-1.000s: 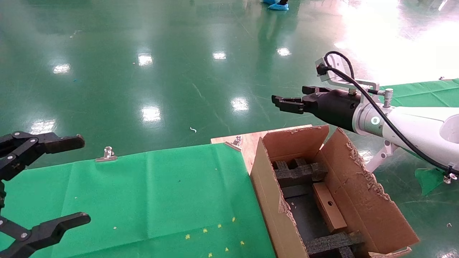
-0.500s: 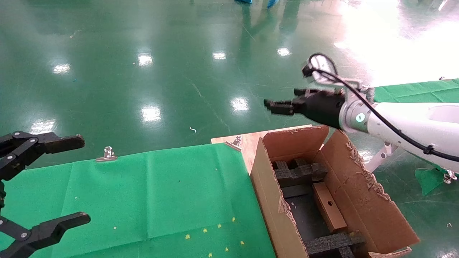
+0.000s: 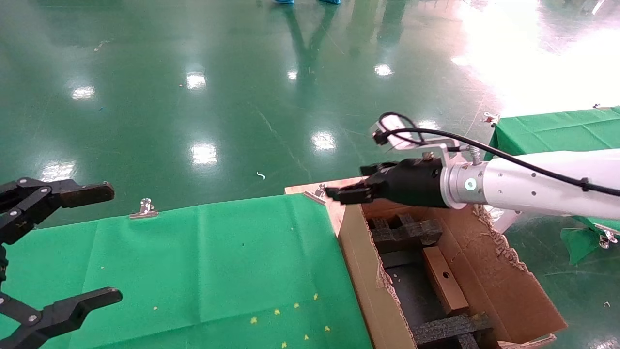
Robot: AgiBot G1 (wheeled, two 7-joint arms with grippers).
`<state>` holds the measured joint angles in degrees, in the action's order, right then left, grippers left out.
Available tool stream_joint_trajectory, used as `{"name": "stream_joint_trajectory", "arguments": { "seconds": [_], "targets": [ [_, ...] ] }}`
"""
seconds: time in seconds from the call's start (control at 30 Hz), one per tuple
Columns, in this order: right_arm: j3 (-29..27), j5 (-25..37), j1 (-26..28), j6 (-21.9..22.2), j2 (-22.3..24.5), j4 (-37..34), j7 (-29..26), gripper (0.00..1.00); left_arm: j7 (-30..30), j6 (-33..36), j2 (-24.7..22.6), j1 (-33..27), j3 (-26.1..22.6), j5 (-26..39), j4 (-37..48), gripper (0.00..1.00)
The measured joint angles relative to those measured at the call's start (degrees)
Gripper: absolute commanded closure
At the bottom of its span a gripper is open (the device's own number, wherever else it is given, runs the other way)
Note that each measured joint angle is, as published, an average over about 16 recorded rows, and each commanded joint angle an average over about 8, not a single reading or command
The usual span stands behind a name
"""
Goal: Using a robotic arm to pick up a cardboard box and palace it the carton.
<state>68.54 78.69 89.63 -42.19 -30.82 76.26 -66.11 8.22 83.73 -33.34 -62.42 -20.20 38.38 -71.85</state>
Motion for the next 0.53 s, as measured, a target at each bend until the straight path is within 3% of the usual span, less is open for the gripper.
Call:
{"name": "stream_joint_trajectory", "arguments": {
  "seconds": [0.3, 0.53],
  "targets": [
    [-15.95, -11.18, -8.52, -13.21, -1.28, -0.81, 16.81, 0.0, 0.0, 0.0, 0.0, 0.0, 0.0, 0.0, 0.0, 0.0],
    [-22.15, -15.54, -11.84, -18.35, -1.77, -1.13, 23.35, 0.0, 0.0, 0.0, 0.0, 0.0, -0.01, 0.0, 0.0, 0.0]
  ]
}}
